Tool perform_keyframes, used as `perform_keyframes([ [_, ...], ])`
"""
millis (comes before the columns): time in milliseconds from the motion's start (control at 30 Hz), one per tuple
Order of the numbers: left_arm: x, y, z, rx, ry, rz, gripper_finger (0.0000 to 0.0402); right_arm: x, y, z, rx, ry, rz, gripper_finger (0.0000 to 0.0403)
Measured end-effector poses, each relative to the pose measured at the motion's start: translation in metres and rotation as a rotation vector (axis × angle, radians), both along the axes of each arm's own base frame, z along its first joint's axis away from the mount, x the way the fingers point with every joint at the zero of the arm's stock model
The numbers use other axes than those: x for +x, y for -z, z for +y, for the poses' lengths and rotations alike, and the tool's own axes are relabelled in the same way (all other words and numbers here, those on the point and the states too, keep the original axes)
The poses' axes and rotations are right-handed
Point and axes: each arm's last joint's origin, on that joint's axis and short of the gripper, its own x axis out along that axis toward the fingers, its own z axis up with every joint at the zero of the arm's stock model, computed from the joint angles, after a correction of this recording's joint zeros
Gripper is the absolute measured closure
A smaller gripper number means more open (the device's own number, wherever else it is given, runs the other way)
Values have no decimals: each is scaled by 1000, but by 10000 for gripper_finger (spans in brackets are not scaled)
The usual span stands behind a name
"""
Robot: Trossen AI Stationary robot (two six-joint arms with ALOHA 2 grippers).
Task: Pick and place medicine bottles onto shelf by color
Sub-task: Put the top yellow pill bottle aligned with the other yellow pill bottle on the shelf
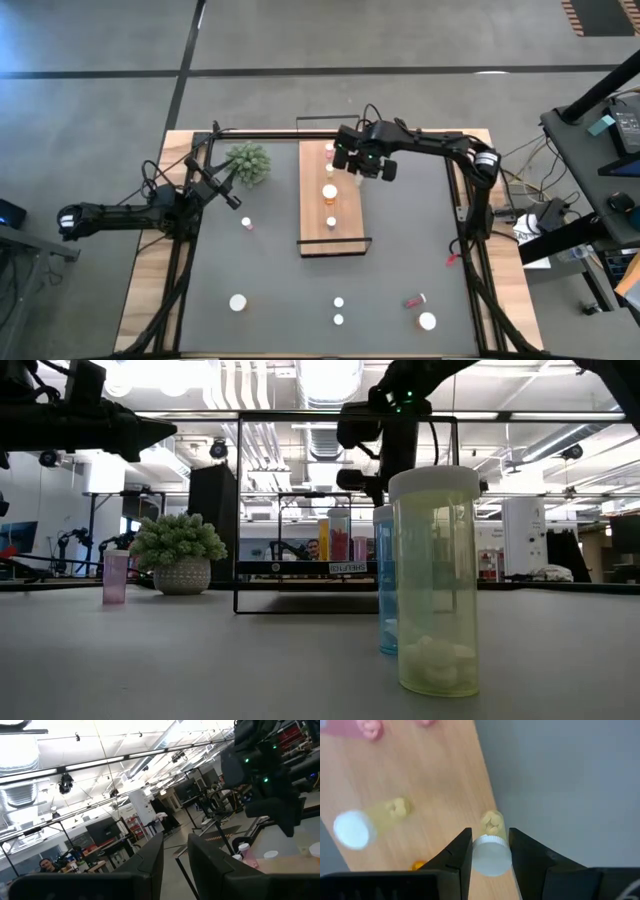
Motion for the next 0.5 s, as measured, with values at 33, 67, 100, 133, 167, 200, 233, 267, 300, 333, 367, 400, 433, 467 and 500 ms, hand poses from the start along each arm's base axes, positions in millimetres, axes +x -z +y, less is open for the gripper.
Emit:
perform_keyframes([
  [33,0,0,0,0,0,0,330,1,1,-2,2,5,1,299],
  [67,0,0,0,0,0,-1,330,2,0,-4,0,8,-3,299],
  [100,0,0,0,0,0,0,330,3,0,-6,-2,9,-6,299],
  [133,0,0,0,0,0,0,330,4,-2,-8,-7,8,-12,299],
  [167,0,0,0,0,0,0,330,5,-5,-10,-10,8,-20,299],
  [200,0,0,0,0,-1,-1,330,6,-6,-12,-13,11,-22,299],
  [233,0,0,0,0,0,0,330,7,-7,-14,-14,13,-18,299],
  [267,0,0,0,0,0,0,330,8,-8,-16,-19,14,-16,299],
  [300,0,0,0,0,0,0,330,10,-8,-18,-25,11,-14,299],
  [333,0,0,0,0,0,-1,330,11,-7,-19,-32,3,-14,299],
  [367,0,0,0,0,0,-1,330,13,-6,-21,-35,-3,-11,299],
  [400,0,0,0,0,0,0,330,15,-5,-22,-39,-5,-8,299],
  [433,0,0,0,0,0,-1,330,18,-4,-24,-41,-9,-8,299],
  [467,0,0,0,0,-1,-1,330,20,-2,-25,-40,-18,-2,299],
  [500,0,0,0,0,0,0,330,23,0,-26,-38,-28,5,299],
])
